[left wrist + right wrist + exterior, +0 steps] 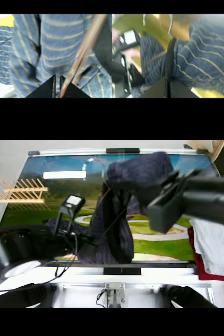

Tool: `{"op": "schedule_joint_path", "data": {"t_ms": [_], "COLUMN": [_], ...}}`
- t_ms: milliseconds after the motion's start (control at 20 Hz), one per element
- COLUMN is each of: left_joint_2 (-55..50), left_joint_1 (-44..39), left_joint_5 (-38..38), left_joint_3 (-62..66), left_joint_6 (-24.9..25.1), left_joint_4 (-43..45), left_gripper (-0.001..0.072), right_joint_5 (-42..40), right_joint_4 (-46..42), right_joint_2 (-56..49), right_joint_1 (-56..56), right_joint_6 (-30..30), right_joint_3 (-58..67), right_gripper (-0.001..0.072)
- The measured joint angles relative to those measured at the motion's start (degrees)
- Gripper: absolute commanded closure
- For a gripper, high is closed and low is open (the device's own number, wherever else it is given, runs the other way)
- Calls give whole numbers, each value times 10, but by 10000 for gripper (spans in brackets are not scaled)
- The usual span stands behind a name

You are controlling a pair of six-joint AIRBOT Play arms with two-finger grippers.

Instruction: Fold the shirts.

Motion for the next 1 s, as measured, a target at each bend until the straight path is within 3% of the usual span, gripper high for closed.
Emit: {"op": "schedule_joint_path", "data": {"t_ms": [250,700,750,800,850,1000], "left_joint_2": [3,4,4,4,4,4], "left_joint_1": [18,32,38,45,53,70], "left_joint_5": [40,151,154,155,164,169], "left_joint_3": [-1,-2,-2,-2,-2,-1], "left_joint_6": [3,50,53,56,57,73], "left_joint_4": [2,2,3,3,5,9], "left_gripper": [655,655,655,655,655,655], "right_joint_5": [-21,54,58,61,69,76], "right_joint_4": [-5,47,48,48,56,52], "right_joint_2": [-13,-133,-141,-147,-150,-143], "right_joint_1": [0,7,7,7,7,5], "right_joint_6": [13,19,17,17,17,16], "right_joint_3": [28,34,34,34,34,34], "right_gripper": [618,615,523,219,80,78]}}
